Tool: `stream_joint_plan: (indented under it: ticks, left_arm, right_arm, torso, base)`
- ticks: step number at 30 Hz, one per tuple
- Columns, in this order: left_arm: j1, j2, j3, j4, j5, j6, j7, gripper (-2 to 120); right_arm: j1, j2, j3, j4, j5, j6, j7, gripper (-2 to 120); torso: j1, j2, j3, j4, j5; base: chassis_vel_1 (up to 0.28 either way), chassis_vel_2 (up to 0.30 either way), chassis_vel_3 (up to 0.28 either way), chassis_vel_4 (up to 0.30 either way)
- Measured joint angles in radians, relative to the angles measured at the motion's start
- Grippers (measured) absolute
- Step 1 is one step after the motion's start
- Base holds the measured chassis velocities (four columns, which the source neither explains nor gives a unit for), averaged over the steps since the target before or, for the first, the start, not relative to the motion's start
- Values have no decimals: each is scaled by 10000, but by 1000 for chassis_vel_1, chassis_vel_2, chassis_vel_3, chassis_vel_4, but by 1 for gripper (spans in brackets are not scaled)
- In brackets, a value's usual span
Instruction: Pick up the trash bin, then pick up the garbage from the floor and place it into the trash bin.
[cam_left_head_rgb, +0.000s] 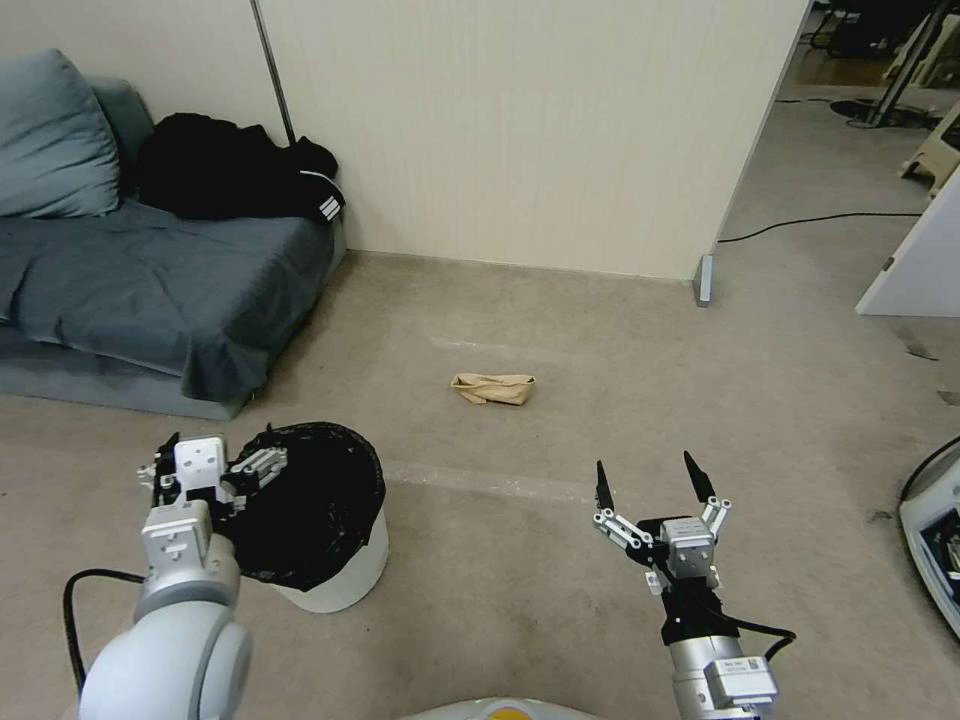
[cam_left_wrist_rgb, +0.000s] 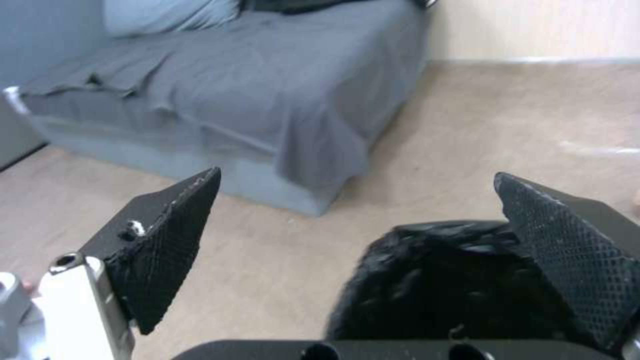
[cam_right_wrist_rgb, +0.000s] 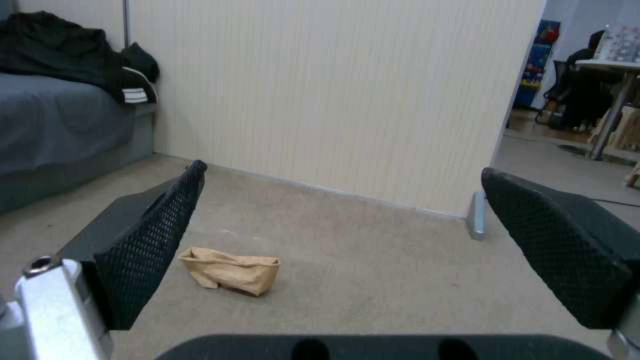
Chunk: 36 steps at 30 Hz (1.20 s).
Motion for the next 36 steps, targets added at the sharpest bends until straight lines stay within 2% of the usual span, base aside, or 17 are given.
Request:
stream_joint_plan:
  ticks: [5, 13, 16, 24, 36]
  left_arm:
    - [-125, -74, -314, 256, -23, 515, -251, 100]
    - [-303, -48, -507, 926, -235, 1206, -228, 100]
    - [-364, -41, -482, 1206, -529, 1707, -202, 100]
    - [-541, -53, -328, 1768, -822, 1850, 160, 100]
    - [-864, -115, -584, 2797, -959, 1835, 160, 100]
  right_arm:
    - [3, 0, 3, -104, -2, 38, 29, 100]
    - [27, 0, -8, -104, -2, 34, 31, 100]
    - [13, 0, -1, -100, -1, 31, 28, 100]
    - [-36, 0, -44, -99, -3, 36, -2, 100]
    - [-25, 0, -28, -111, -5, 39, -19, 100]
  torso:
    - [-1, 0, 0, 0, 2]
    - [0, 0, 0, 0, 1]
    - [0, 0, 0, 0, 1]
    - [0, 0, 0, -1, 1]
    - [-1, 0, 0, 0, 1]
  base:
    - [0, 0, 0, 0]
    - [0, 0, 0, 0]
    - [0, 0, 0, 0]
    - [0, 0, 0, 0]
    - [0, 0, 0, 0]
